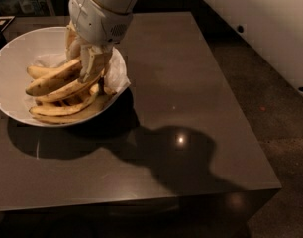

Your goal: Pick banana from white bowl

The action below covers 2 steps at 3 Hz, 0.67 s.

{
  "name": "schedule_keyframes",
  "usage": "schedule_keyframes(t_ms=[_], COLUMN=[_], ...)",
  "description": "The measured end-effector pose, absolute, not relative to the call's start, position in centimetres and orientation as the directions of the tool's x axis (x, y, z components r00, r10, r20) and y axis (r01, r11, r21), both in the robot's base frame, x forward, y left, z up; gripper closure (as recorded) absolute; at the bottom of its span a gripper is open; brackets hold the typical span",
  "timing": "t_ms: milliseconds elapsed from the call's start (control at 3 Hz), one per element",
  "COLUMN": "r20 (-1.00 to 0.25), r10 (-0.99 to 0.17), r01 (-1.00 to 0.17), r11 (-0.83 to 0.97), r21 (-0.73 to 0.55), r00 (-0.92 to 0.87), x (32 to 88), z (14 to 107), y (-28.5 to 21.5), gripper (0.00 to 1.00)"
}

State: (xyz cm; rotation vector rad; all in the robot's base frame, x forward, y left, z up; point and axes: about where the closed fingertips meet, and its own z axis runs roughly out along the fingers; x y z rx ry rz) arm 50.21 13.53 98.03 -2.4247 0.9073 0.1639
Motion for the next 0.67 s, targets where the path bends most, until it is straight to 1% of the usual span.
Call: schedule_keyframes(t_ms=[667], r20=[-0.272], r10=[-0.657], r01=[-0.676], r11=[-0.501], r21=[-0.541], r00=[0.704], x=[46.6], z=[100.7], y=[9.9], gripper=[1.0])
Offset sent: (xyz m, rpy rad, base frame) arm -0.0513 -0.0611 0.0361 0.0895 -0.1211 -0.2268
